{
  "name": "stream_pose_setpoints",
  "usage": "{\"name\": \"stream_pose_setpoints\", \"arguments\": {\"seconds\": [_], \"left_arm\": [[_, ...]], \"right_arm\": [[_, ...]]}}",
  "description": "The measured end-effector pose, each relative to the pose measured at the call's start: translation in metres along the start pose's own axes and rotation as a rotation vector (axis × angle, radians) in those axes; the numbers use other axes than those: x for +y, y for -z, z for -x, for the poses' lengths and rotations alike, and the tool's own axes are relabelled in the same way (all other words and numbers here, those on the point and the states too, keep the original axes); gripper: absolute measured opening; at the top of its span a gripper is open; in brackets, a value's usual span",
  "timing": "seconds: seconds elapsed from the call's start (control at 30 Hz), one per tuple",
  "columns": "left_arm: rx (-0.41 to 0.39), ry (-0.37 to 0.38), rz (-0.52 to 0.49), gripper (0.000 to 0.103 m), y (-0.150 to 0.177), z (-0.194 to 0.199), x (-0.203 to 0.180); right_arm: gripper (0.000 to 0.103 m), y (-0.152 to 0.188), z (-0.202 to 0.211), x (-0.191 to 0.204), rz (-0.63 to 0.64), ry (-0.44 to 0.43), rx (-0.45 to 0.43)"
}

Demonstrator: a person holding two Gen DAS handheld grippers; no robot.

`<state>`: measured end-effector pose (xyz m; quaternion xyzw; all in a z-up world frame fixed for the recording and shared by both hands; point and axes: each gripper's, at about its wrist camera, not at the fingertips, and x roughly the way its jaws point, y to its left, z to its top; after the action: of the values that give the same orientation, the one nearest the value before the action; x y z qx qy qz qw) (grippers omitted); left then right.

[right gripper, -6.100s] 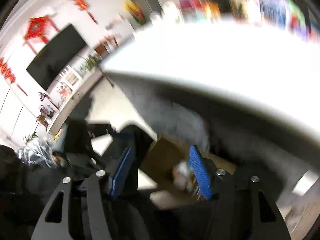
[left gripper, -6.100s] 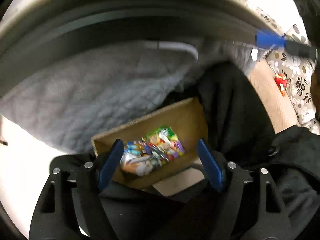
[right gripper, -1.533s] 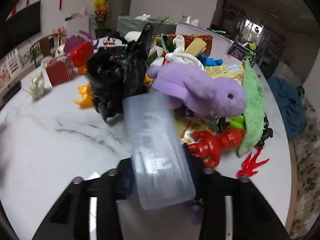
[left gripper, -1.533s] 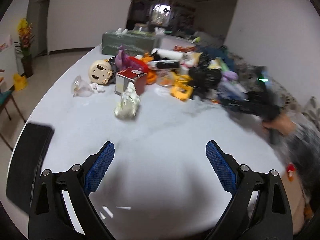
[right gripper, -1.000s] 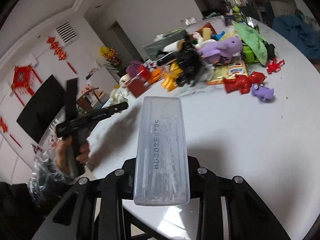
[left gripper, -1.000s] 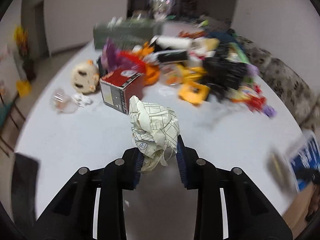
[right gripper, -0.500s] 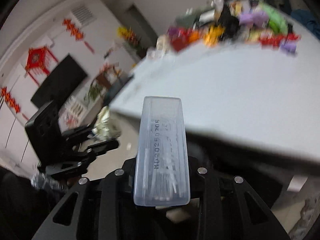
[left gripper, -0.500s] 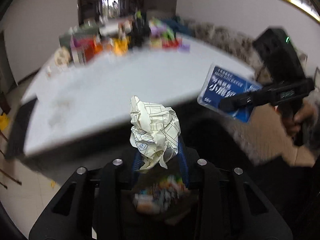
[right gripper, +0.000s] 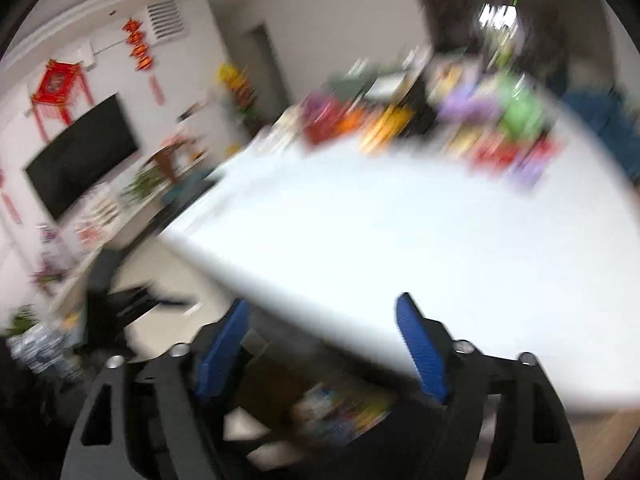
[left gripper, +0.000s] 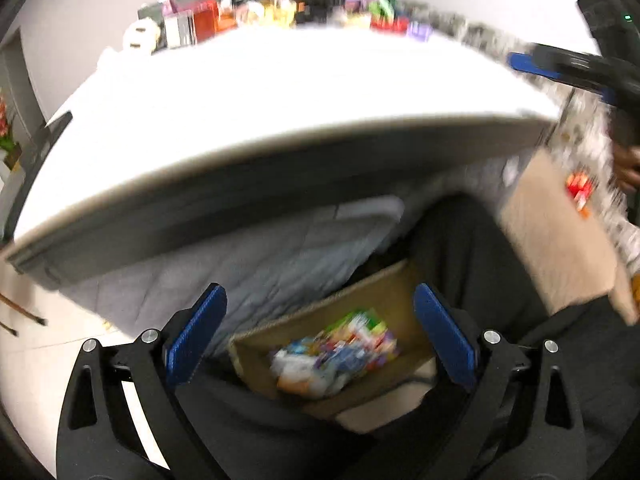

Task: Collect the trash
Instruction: 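Carry the paper and clear case to the cardboard box and release both, then grasp the red figure with the left gripper while the right grasps the purple toy car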

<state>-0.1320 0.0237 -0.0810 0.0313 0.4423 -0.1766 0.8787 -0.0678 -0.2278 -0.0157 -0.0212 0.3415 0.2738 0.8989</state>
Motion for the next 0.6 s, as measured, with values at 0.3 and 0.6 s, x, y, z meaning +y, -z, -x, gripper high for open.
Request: {"name": "stream_pose_setpoints", "arguments": {"seconds": [0.3,0.6], "left_arm": [[-0.104,0.129,0.108,0.093,-0.050,0.011,-0.006],[-0.097,0.163,0.043,0.093,-0.099,-0.007,-0.025]], "right_arm": [[0.080,-0.075,-0.124,-0.151,-0.022,0.199,0.189],[0.035,-0.065,-0.118,-0.140,-0.058,0.160,0.208]]}}
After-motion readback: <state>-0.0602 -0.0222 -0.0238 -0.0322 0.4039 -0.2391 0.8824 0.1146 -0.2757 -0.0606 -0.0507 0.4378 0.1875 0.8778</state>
